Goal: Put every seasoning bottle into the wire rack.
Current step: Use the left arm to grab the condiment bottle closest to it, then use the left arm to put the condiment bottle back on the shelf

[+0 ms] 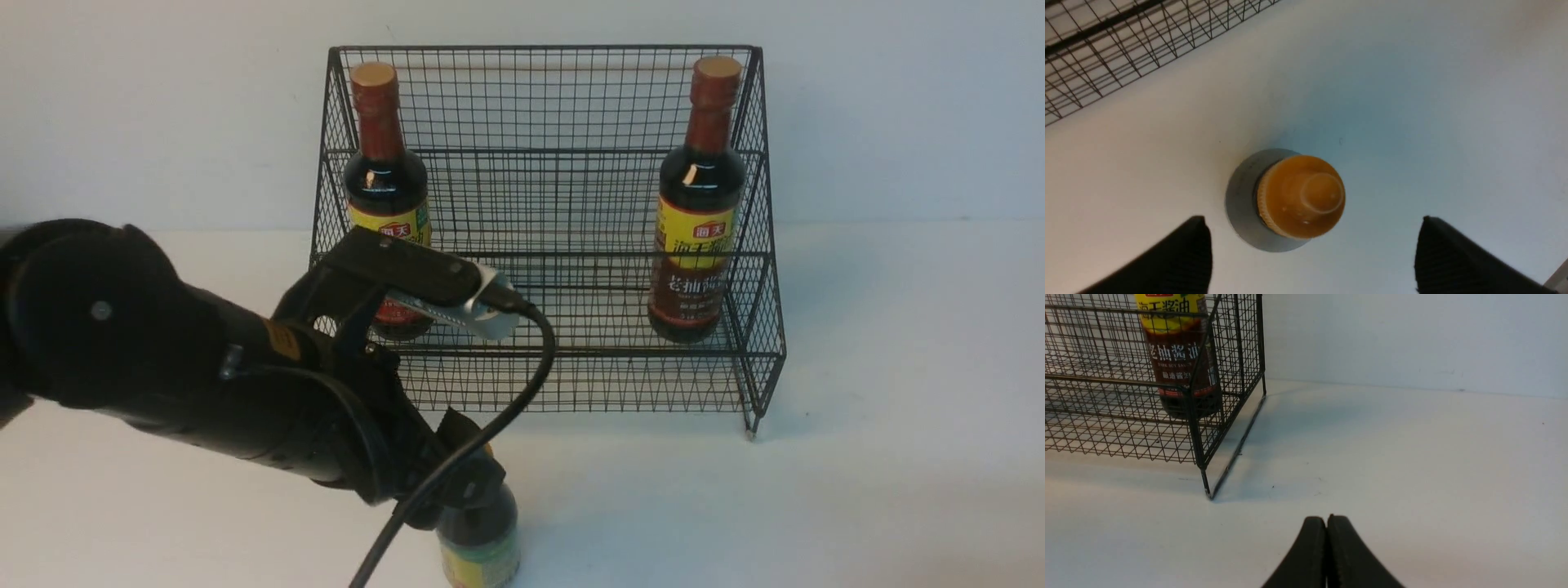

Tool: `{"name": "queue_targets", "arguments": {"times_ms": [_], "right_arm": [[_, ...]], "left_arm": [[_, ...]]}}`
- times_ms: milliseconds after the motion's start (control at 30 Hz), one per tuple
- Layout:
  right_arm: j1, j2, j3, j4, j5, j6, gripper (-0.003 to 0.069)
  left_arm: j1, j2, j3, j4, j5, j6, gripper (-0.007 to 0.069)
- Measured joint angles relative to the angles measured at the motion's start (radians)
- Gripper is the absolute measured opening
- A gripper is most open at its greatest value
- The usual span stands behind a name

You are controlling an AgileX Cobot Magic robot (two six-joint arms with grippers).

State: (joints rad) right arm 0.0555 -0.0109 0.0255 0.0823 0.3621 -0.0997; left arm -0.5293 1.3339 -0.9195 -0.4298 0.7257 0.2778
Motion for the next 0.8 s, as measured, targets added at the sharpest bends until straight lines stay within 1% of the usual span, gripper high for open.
{"name": "queue_targets", "arguments": {"times_ms": [167,267,300,367,433,467,533,667,700,733,767,800], "right_arm": [[0.000,0.000,0.000,0.000,0.000,0.000,-0.0015],[0.000,0.000,0.000,0.000,0.000,0.000,-0.0015],[0.000,0.000,0.000,0.000,0.000,0.000,-0.0015],[0.000,0.000,0.000,0.000,0.000,0.000,-0.0015],[0.000,0.000,0.000,0.000,0.000,0.000,-0.0015],[0.000,0.000,0.000,0.000,0.000,0.000,-0.0015],[0.000,0.000,0.000,0.000,0.000,0.000,-0.0015],[0.000,0.000,0.000,-0.001,0.000,0.000,-0.0015],[0.000,0.000,0.000,-0.001,0.000,0.000,-0.0015],[0.000,0.000,0.000,-0.001,0.000,0.000,-0.0015],[0.000,0.000,0.000,-0.001,0.000,0.000,-0.0015],[0.000,0.000,0.000,-0.001,0.000,-0.001,-0.0015]], "left_arm": [[0.000,0.057,0.000,0.000,-0.017,0.000,0.0601],[0.000,0.094,0.000,0.000,-0.048,0.000,0.0549],[0.000,0.095,0.000,0.000,-0.051,0.000,0.0544],[0.000,0.105,0.000,0.000,-0.056,0.000,0.0447],[0.000,0.103,-0.001,-0.002,-0.054,0.000,0.0325],[0.000,0.101,-0.005,0.008,-0.052,0.003,0.0295],[0.000,0.098,-0.018,0.011,-0.031,0.002,0.0289],[0.000,0.061,-0.132,0.030,0.139,0.001,0.0292],[0.000,0.059,-0.140,0.031,0.139,0.001,0.0292],[0.000,0.043,-0.221,0.045,0.203,0.001,0.0292],[0.000,0.042,-0.230,0.050,0.209,0.001,0.0292],[0.000,0.034,-0.309,0.080,0.241,-0.002,0.0292]]}}
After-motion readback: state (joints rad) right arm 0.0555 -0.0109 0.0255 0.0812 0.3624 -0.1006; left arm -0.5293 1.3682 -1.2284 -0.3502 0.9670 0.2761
